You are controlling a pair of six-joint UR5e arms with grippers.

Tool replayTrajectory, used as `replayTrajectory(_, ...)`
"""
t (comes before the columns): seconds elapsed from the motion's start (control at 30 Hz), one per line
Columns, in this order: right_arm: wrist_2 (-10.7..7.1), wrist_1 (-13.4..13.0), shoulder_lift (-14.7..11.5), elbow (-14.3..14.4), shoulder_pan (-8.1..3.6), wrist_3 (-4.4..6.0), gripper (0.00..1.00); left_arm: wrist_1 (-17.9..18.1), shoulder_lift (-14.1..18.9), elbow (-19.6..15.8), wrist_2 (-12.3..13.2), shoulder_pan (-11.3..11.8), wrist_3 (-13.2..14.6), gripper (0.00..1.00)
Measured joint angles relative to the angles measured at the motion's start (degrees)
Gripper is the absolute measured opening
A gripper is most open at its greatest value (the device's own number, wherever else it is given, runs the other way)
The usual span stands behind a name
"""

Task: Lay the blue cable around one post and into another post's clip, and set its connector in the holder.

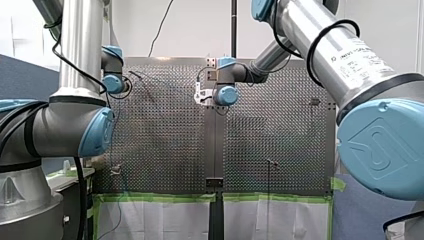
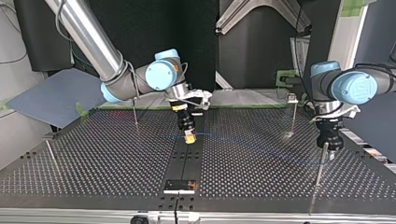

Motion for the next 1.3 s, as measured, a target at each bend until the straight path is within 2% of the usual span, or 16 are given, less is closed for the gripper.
replayTrajectory(0.3, 0.05, -0.3, 0.0, 1.0, -0.38, -0.02, 0.0, 0.0, 0.0, 0.0, -0.1, 0.0, 0.1, 0.0)
replayTrajectory(0.53, 0.04, -0.5, 0.0, 1.2, -0.56, -0.03, 0.0, 0.0, 0.0, -0.1, -0.1, -0.3, 2.3, 0.0)
replayTrajectory(0.57, 0.02, -0.4, 0.0, 1.2, -0.6, -0.05, 0.0, 0.0, 0.0, -0.2, -0.2, -0.3, 2.6, 0.15)
replayTrajectory(0.6, 0.0, -0.4, 0.0, 1.2, -0.62, -0.08, 0.0, 0.0, 0.0, -0.2, -0.2, -0.4, 3.0, 0.15)
replayTrajectory(0.67, -0.01, -0.3, 0.0, 1.3, -0.69, -0.14, 0.0, 0.2, 0.0, -0.4, -0.2, -0.4, 3.6, 0.37)
replayTrajectory(0.7, 0.0, -0.3, 0.0, 1.5, -0.73, -0.15, 0.0, 0.2, 0.0, -0.5, -0.1, -0.5, 3.7, 0.37)
replayTrajectory(0.73, 0.02, -0.4, 0.0, 1.6, -0.77, -0.16, 0.0, 0.4, 0.0, -0.6, 0.1, -0.5, 3.8, 0.59)
replayTrajectory(0.77, 0.04, -0.4, 0.0, 1.8, -0.82, -0.17, 0.0, 0.5, 0.0, -0.7, 0.2, -0.5, 3.9, 0.75)
replayTrajectory(0.8, 0.06, -0.5, 0.0, 2.0, -0.88, -0.18, 0.0, 0.7, 0.0, -0.9, 0.3, -0.5, 3.8, 0.75)
replayTrajectory(0.83, 0.08, -0.7, 0.0, 2.2, -0.92, -0.18, 0.0, 1.1, 0.0, -1.3, 0.5, -0.6, 3.6, 0.98)
replayTrajectory(0.97, 0.3, -1.8, 0.0, 3.8, -1.11, -0.09, 0.0, 2.7, 0.0, -2.5, 1.0, -0.7, 2.2, 0.98)
replayTrajectory(1.1, 0.74, -3.3, 0.0, 5.6, -1.33, 0.04, 0.0, 2.9, 0.0, -3.0, 0.2, -0.8, 1.3, 0.98)
replayTrajectory(1.3, 2.39, -6.3, 0.0, 8.6, -1.9, 0.51, 0.0, 2.6, 0.0, -3.1, -0.8, -0.9, 0.9, 0.98)
